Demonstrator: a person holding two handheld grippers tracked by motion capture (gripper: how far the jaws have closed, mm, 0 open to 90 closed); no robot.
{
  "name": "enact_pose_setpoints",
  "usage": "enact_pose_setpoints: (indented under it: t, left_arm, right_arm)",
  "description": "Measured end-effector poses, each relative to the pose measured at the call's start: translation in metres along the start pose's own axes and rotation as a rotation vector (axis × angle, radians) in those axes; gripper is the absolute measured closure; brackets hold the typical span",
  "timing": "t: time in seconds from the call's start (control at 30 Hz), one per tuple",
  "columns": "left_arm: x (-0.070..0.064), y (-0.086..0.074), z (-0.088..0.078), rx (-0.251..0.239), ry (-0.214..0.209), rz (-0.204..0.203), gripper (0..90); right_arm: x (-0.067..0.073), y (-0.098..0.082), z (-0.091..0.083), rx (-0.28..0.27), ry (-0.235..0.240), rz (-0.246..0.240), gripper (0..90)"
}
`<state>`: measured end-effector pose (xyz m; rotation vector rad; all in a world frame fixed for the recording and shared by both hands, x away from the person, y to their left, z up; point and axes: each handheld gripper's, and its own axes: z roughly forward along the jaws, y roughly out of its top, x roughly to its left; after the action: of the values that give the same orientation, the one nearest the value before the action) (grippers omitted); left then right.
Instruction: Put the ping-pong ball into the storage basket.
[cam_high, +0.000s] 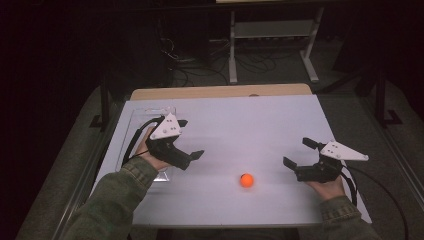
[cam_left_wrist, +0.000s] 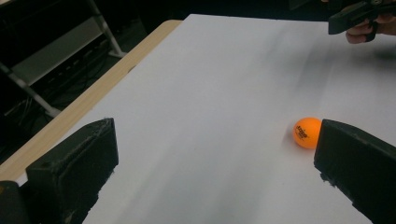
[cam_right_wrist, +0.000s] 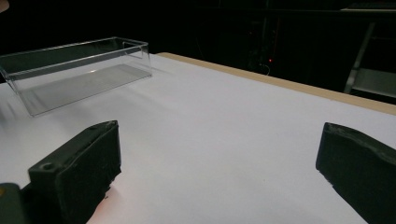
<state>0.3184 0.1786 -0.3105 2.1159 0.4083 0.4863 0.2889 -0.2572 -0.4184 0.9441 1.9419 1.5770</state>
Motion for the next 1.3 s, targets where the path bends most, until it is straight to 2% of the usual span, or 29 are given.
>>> enact_pose_setpoints:
  t: [0.2,0.47,0.77,0.9,1.13,1.3]
  left_arm:
    - [0.000,0.007,0.005,0.008,-0.015,0.007,0.0]
    - [-0.001,0.020,0.017,0.032,-0.049,0.038,0.0]
    - [-0.004,0.026,0.025,0.071,-0.085,0.059,0.0]
    - [-0.006,0.030,0.028,0.074,-0.095,0.065,0.0]
    - [-0.010,0.037,0.037,0.088,-0.114,0.095,0.0]
    - [-0.011,0.039,0.041,0.091,-0.126,0.098,0.0]
  right_arm:
    - [0.000,0.000,0.000,0.002,0.000,0.003,0.0]
    - [0.000,0.000,0.000,0.001,-0.003,0.002,0.0]
    - [0.001,0.000,-0.001,0.006,-0.002,-0.004,0.0]
    - [0.000,0.001,-0.004,-0.009,-0.009,-0.002,0.0]
    - [0.000,0.001,-0.004,-0.007,-0.012,-0.001,0.0]
    - [-0.001,0.001,-0.004,0.004,-0.012,0.003,0.0]
